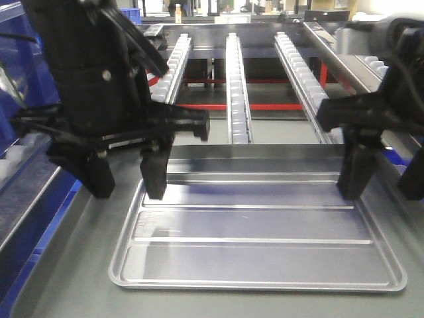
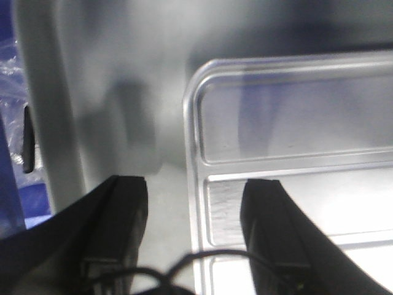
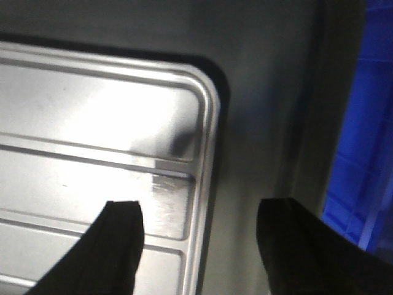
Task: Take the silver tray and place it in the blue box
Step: 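Lower both grippers onto opposite short edges of the silver tray and close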
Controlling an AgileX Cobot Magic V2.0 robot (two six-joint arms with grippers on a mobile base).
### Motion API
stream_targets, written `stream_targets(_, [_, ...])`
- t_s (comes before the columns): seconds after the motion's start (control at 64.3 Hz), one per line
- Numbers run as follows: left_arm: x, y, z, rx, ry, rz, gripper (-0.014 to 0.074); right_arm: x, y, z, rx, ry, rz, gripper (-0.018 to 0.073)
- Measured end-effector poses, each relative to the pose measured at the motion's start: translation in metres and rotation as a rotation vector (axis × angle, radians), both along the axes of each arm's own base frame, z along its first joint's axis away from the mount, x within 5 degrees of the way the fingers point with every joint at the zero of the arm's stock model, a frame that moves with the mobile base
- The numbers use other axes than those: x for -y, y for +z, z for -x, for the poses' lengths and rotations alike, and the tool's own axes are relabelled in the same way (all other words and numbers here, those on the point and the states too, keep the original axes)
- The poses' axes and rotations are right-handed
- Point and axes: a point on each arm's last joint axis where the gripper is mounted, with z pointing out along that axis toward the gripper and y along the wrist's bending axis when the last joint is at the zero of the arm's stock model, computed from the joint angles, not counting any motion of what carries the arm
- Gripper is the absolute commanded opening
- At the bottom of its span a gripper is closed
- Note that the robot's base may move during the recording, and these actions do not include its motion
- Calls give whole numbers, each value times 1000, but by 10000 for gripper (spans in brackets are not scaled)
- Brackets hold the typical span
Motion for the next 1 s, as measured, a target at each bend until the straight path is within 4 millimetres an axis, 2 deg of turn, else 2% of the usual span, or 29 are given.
stream_targets(0.249, [2, -12, -2, -27, -1, -30, 263, -3, -15, -7, -31, 1, 13, 508])
stream_targets(0.467, [3, -15, -4, -28, 0, -30, 263, -5, -25, -11, -46, 2, 20, 508])
stream_targets(0.996, [4, -15, -3, -35, 28, -12, 262, -6, -26, -14, -43, 16, 25, 493])
